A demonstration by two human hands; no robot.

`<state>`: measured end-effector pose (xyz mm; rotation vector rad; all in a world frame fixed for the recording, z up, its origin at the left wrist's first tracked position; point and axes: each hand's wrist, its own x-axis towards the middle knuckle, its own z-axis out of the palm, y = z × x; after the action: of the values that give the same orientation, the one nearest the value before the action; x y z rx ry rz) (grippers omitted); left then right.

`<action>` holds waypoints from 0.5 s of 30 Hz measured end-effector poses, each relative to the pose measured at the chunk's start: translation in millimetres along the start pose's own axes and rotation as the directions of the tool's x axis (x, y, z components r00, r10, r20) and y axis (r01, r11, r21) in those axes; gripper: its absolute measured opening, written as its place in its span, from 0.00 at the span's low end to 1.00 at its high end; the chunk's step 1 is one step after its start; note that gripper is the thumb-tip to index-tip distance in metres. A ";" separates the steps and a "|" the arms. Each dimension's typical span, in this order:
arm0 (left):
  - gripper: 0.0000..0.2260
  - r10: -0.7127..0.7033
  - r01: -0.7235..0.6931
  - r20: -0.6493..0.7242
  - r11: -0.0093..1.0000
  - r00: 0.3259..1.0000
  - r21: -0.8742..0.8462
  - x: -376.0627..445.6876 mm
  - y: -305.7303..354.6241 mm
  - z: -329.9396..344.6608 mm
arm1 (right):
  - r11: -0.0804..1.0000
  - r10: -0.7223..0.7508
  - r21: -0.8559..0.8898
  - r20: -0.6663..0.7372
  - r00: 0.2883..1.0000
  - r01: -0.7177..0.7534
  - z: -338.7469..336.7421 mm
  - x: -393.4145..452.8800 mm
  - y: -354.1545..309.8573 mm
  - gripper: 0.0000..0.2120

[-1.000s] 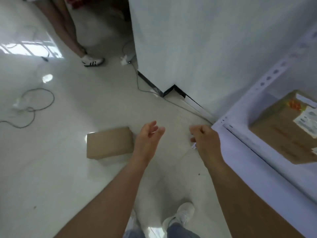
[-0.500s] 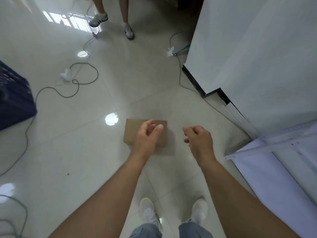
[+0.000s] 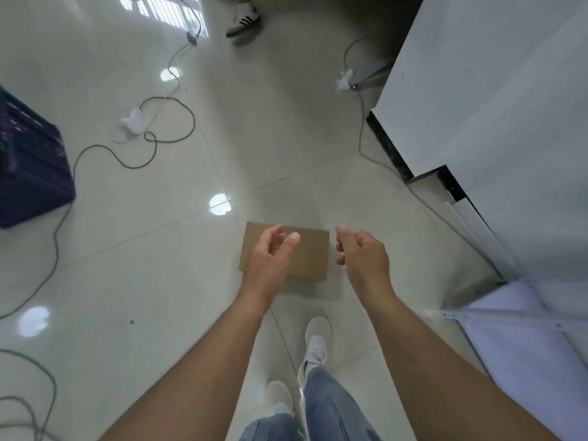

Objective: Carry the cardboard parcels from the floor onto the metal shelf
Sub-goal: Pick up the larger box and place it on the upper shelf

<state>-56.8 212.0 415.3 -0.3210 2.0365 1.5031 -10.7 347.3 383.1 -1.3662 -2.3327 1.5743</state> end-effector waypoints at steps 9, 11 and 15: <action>0.20 -0.090 0.090 0.002 0.996 0.996 0.026 94.1 -17.8 26.5 | 0.996 0.054 -0.077 0.021 0.998 -0.052 33.6 91.3 26.0 0.24; 0.19 -0.111 0.111 -0.003 0.993 0.994 0.031 116.6 -26.8 25.4 | 0.994 0.081 -0.081 0.026 0.996 -0.079 46.6 107.6 36.1 0.23; 0.19 -0.150 0.151 -0.012 0.986 0.989 0.067 169.1 -52.5 21.8 | 0.987 0.149 -0.070 0.049 0.988 -0.146 83.2 142.1 53.6 0.19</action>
<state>-158.9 239.1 271.4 -0.4431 2.0158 1.3404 -101.4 384.9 240.4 -1.5636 -2.3851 1.6036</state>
